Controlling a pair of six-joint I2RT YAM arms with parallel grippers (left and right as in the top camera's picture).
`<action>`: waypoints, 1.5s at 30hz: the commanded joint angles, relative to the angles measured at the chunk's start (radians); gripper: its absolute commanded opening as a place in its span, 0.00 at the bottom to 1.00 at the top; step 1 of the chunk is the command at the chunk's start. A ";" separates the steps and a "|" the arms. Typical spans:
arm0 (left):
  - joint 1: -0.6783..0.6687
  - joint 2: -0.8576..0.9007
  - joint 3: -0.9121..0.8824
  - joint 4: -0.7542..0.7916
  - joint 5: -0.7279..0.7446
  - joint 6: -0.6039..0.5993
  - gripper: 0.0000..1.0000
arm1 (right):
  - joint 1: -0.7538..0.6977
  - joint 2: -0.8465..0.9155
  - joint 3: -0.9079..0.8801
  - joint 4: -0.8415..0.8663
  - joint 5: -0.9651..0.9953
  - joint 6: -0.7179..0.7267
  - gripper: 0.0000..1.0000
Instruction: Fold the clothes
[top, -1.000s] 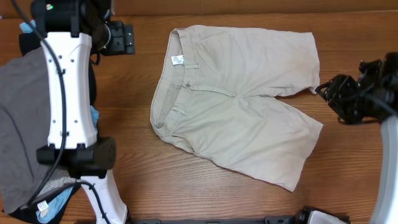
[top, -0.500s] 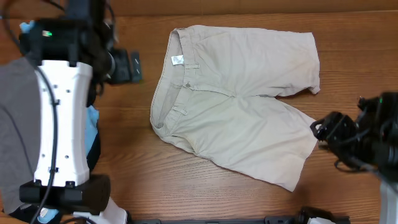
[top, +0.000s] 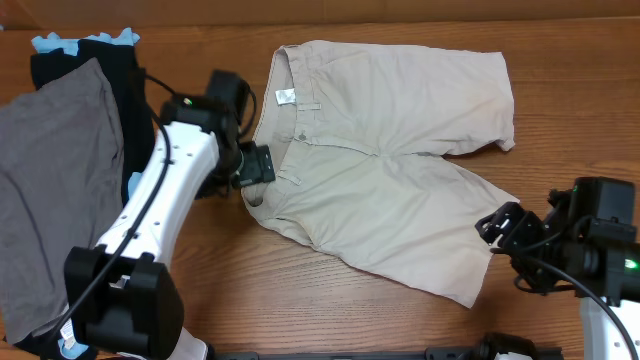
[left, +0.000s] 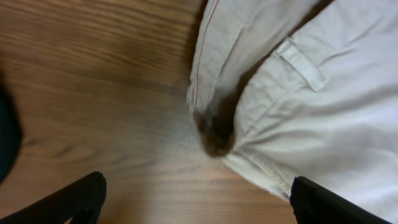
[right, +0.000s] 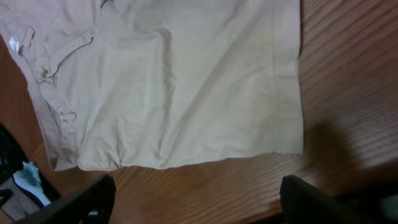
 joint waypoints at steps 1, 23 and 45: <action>-0.039 -0.026 -0.131 0.100 -0.011 -0.050 0.93 | 0.005 -0.008 -0.057 0.043 -0.051 0.003 0.86; -0.074 -0.018 -0.357 0.330 -0.168 -0.181 0.04 | 0.005 0.002 -0.095 0.099 -0.048 0.006 0.80; -0.041 -0.023 0.004 0.048 -0.085 0.163 1.00 | 0.005 0.098 -0.095 0.147 -0.045 -0.002 0.80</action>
